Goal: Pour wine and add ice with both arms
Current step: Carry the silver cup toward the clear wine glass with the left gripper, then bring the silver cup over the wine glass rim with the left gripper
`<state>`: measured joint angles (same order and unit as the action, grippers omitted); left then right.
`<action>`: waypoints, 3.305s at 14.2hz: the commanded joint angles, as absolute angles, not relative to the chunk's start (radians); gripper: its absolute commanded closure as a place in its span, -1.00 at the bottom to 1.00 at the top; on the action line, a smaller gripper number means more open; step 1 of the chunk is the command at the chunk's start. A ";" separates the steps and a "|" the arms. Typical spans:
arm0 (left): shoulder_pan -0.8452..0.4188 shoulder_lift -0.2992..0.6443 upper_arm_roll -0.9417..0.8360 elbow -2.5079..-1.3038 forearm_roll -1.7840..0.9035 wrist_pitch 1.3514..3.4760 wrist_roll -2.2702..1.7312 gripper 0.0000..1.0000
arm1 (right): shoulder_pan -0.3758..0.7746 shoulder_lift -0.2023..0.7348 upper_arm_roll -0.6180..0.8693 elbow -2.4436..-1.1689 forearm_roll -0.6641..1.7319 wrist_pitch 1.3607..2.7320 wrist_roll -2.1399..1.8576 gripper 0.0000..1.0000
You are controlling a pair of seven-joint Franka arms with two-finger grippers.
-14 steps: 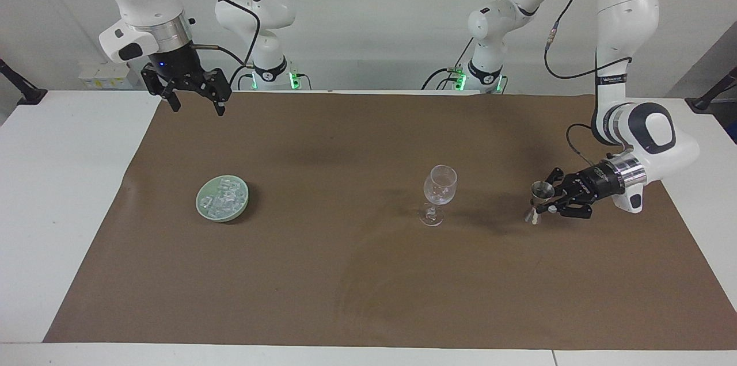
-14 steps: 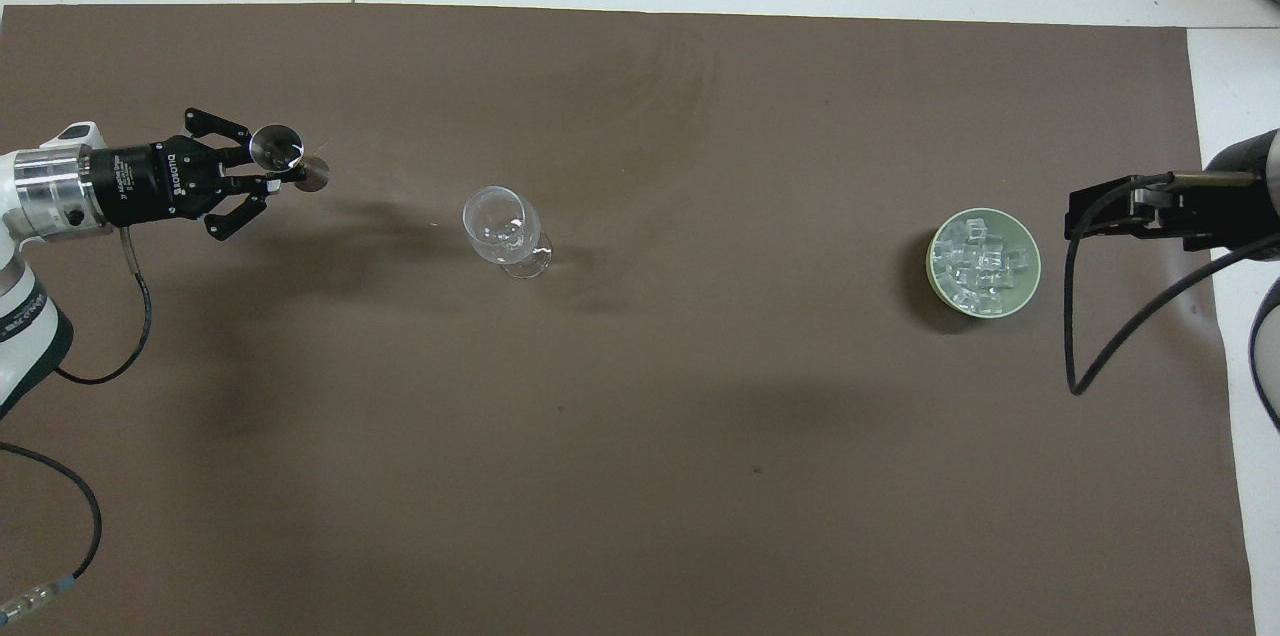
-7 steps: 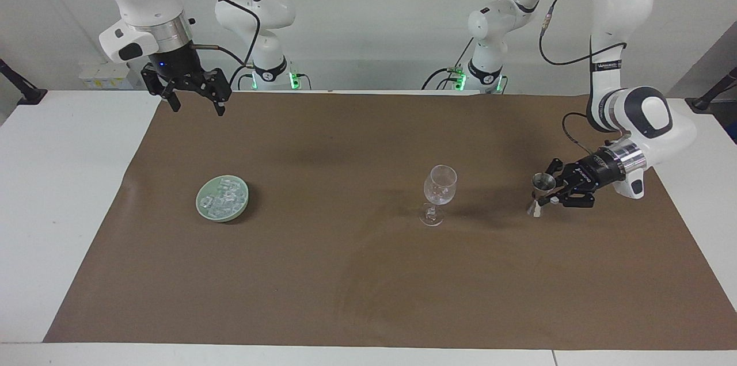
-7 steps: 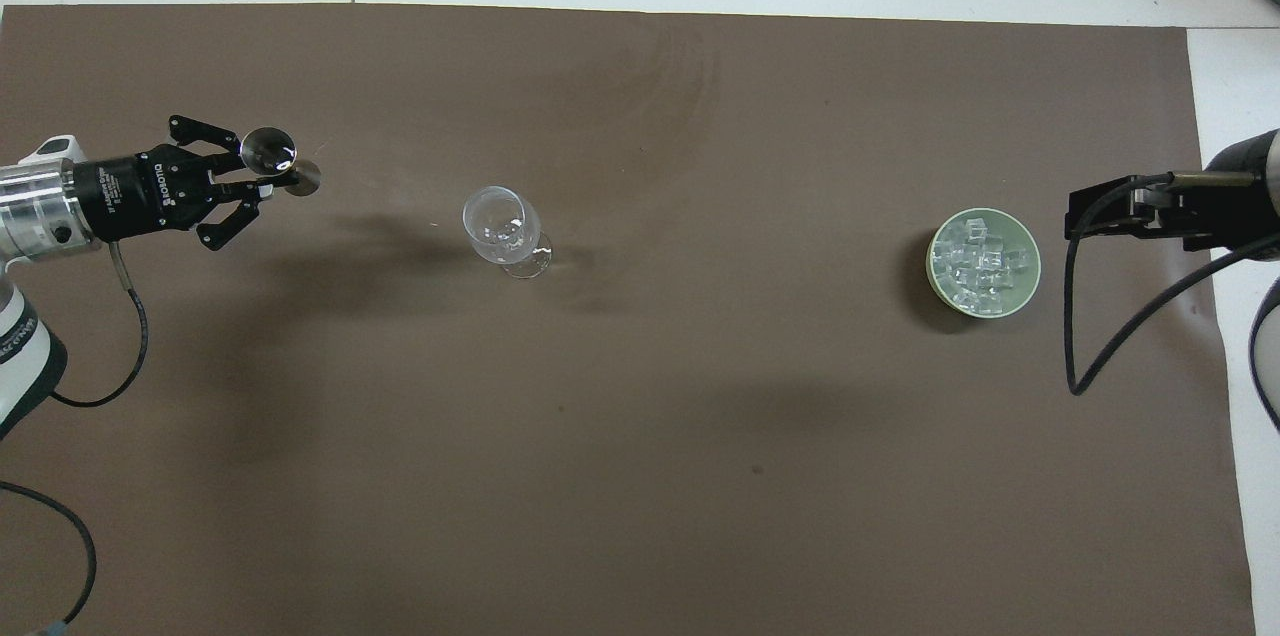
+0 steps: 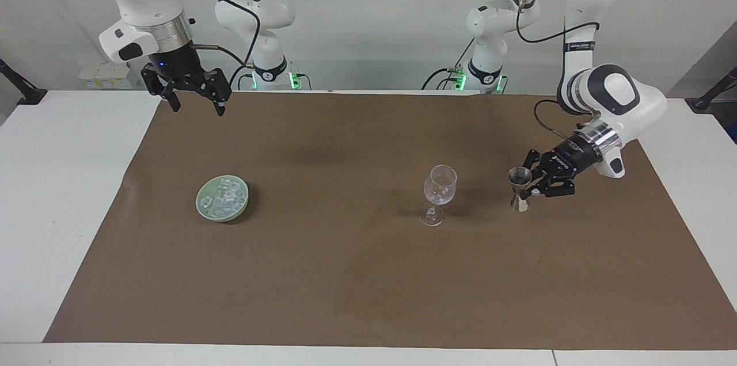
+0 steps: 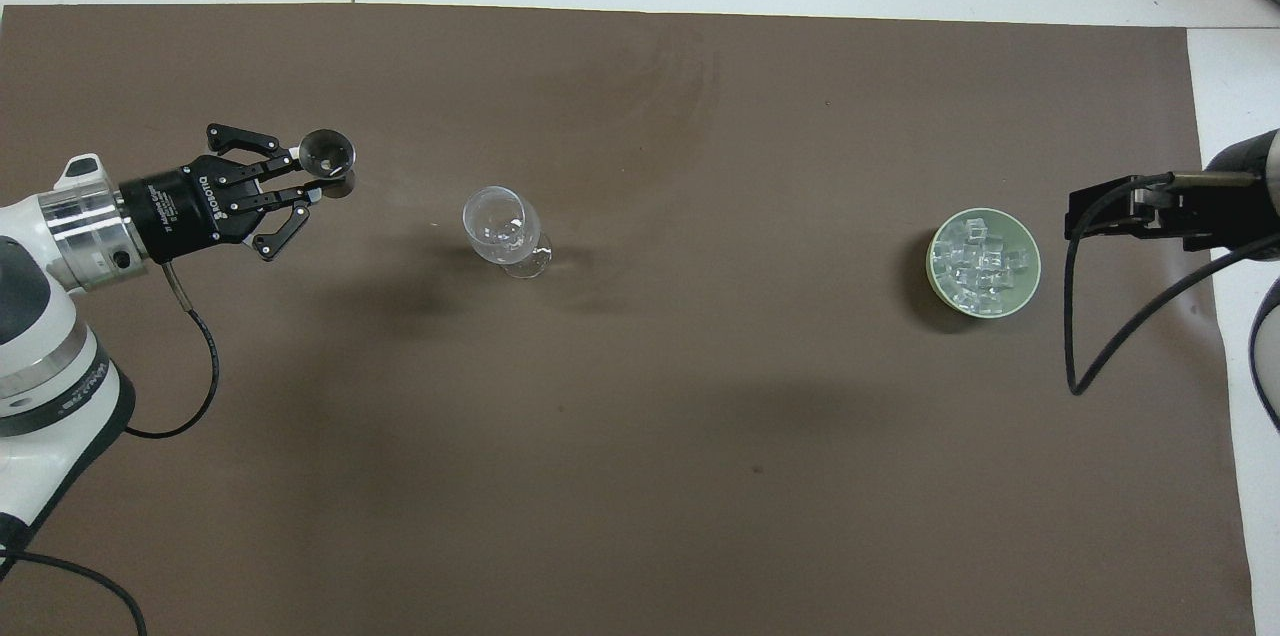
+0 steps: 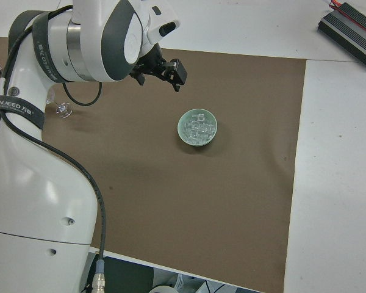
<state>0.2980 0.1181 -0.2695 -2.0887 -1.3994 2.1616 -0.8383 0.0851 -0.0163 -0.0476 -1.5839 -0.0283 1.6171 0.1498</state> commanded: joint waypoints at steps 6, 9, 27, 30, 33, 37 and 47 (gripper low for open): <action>0.183 0.048 -0.255 -2.166 -1.503 2.334 -0.845 1.00 | 0.075 -0.040 -0.044 -1.615 -0.023 1.640 0.133 -1.00; 0.128 0.046 -0.255 -2.166 -1.538 2.410 -0.847 1.00 | 0.075 -0.040 -0.044 -1.615 -0.023 1.640 0.133 -1.00; 0.003 -0.043 -0.255 -2.238 -1.549 2.614 -0.824 1.00 | 0.075 -0.040 -0.044 -1.615 -0.023 1.640 0.133 -1.00; -0.031 -0.052 -0.255 -2.244 -1.549 2.660 -0.824 1.00 | 0.075 -0.040 -0.044 -1.615 -0.023 1.640 0.133 -1.00; -0.041 -0.067 -0.255 -2.263 -1.549 2.684 -0.824 1.00 | 0.075 -0.040 -0.044 -1.615 -0.023 1.640 0.133 -1.00; -0.054 -0.075 -0.255 -2.270 -1.548 2.717 -0.824 1.00 | 0.075 -0.040 -0.044 -1.615 -0.023 1.640 0.133 -1.00; -0.112 -0.080 -0.255 -2.275 -1.548 2.818 -0.782 1.00 | 0.075 -0.040 -0.044 -1.615 -0.023 1.640 0.133 -1.00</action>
<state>-0.0827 -0.0449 -0.2690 -2.2422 -1.5226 2.7901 -0.8106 0.0851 -0.0163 -0.0476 -1.5839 -0.0283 1.6171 0.1498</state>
